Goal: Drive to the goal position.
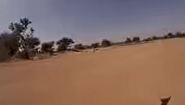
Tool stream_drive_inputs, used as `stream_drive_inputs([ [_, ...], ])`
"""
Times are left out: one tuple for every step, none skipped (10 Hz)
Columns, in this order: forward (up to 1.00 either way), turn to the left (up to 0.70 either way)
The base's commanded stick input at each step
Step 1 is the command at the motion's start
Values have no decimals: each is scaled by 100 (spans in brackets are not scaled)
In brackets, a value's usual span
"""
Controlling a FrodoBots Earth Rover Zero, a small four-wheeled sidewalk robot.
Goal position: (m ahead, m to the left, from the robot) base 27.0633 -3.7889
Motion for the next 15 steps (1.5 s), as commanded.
stream_drive_inputs([
  [50,0],
  [50,0],
  [50,0],
  [50,0],
  [50,0],
  [50,0],
  [50,0],
  [50,0],
  [50,0],
  [50,0],
  [50,0],
  [50,0],
  [50,0],
  [50,0],
  [50,0],
])
